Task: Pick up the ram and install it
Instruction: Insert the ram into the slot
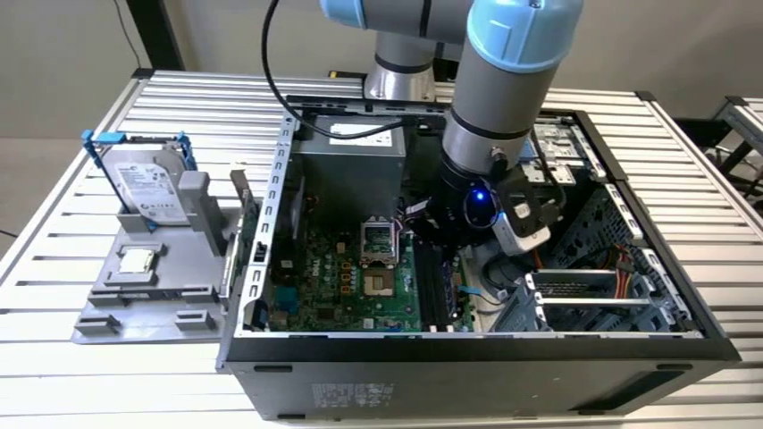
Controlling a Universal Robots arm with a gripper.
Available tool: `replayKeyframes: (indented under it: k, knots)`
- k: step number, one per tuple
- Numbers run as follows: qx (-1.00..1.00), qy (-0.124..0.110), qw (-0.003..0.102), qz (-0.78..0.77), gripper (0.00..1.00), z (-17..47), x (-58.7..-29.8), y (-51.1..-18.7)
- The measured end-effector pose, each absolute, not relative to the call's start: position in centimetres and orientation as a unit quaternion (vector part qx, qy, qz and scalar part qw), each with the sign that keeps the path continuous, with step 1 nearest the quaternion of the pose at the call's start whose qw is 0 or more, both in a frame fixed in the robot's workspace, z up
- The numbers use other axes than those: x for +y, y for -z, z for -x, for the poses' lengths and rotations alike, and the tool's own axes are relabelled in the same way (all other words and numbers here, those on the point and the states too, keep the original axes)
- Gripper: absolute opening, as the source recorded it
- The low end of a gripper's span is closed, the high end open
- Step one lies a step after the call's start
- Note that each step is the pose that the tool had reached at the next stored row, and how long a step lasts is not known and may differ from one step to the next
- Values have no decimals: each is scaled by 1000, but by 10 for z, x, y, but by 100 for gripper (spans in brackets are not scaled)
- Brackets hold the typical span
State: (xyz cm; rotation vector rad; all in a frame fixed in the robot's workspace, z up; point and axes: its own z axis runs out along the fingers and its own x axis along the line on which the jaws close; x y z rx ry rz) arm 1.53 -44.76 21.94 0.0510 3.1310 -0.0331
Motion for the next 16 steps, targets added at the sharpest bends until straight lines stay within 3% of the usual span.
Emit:
replayKeyframes:
  k: [16]
  knots:
    - [1000,10,1,-11,0,-18,-448,-222]
